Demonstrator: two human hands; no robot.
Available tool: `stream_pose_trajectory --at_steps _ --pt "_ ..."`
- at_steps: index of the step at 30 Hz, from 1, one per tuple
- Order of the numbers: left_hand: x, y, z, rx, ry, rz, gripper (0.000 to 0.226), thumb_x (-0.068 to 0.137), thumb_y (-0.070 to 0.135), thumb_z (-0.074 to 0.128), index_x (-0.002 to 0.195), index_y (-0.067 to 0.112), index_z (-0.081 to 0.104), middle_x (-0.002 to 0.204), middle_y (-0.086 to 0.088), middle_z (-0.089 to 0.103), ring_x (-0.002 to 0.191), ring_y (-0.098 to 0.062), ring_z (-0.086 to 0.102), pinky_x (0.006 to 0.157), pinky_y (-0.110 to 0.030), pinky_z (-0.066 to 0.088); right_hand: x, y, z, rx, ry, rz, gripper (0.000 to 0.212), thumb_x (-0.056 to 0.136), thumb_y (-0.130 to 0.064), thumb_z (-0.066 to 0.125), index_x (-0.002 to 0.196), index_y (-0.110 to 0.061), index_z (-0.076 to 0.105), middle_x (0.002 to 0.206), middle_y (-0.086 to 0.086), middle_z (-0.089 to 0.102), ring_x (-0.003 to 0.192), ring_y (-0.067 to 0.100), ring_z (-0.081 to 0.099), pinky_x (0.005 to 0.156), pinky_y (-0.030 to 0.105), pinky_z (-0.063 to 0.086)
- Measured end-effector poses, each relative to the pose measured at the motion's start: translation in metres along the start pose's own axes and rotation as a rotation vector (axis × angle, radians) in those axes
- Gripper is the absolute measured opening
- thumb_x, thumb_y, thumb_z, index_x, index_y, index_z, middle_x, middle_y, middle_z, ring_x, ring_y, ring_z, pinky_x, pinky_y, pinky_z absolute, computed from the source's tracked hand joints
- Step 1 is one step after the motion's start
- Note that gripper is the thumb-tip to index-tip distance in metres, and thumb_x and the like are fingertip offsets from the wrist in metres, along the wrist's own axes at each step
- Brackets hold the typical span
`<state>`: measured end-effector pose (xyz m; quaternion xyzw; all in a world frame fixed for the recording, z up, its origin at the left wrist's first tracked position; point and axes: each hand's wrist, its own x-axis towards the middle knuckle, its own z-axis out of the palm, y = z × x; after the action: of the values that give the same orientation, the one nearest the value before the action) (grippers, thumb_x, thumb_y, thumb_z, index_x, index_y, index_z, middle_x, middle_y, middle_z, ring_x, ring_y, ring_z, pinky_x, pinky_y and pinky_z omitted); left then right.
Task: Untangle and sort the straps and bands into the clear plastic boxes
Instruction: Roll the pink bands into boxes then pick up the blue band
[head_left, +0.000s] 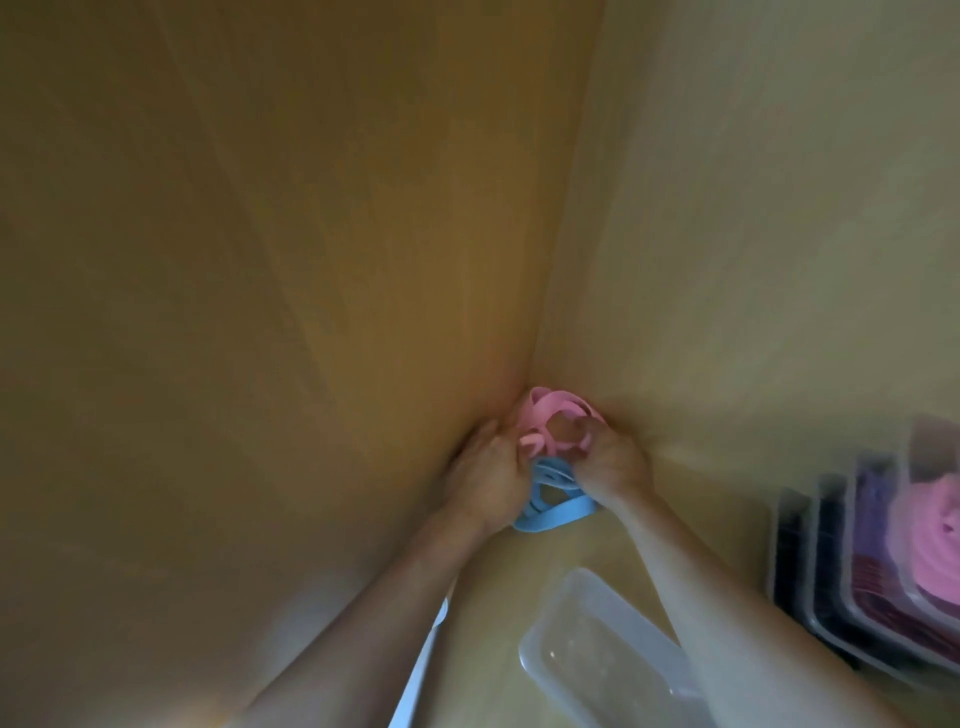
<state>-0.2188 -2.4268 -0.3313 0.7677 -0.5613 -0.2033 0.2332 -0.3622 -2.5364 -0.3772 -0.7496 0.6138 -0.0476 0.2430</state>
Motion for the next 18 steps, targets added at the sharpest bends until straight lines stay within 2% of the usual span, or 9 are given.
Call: stream_pose_trajectory --at_steps 4,8,14,18 --pt "-0.002 -0.005 0.003 0.000 -0.005 -0.038 0.031 0.104 0.029 0.039 0.118 0.011 0.060 0.125 -0.010 0.055 0.119 -0.029 0.054 0.097 -0.039 0.044 0.000 0.020 0.010 -0.182 0.168 -0.037 0.050 0.081 -0.038 0.070 0.130 -0.035 0.061 0.121 0.010 0.041 0.118 0.034 0.044 0.105 0.043 0.041" --pt "-0.004 -0.005 0.003 0.022 0.003 -0.045 0.034 0.103 0.037 0.042 0.112 0.010 0.061 0.122 -0.008 0.056 0.114 -0.028 0.055 0.091 -0.039 0.046 0.002 0.028 0.019 -0.277 0.199 -0.053 0.049 0.081 -0.041 0.070 0.127 -0.031 0.059 0.125 0.007 0.045 0.123 0.031 0.041 0.107 0.043 0.036" --pt "-0.007 -0.004 -0.004 0.001 0.007 -0.033 0.038 0.104 0.043 0.040 0.117 0.013 0.060 0.121 -0.005 0.056 0.110 -0.025 0.057 0.089 -0.039 0.048 0.009 0.025 0.019 -0.150 0.228 -0.048 0.048 0.078 -0.038 0.078 0.117 -0.020 0.058 0.116 0.011 0.051 0.117 0.034 0.047 0.103 0.041 0.039" --pt "-0.011 -0.001 -0.007 -0.006 0.008 -0.035 0.035 0.104 0.041 0.041 0.117 0.015 0.059 0.122 -0.004 0.056 0.111 -0.025 0.057 0.089 -0.038 0.048 0.007 0.022 0.015 0.028 0.197 -0.022 0.036 0.082 -0.017 0.072 0.114 -0.015 0.057 0.116 0.012 0.054 0.111 0.033 0.052 0.094 0.040 0.045"
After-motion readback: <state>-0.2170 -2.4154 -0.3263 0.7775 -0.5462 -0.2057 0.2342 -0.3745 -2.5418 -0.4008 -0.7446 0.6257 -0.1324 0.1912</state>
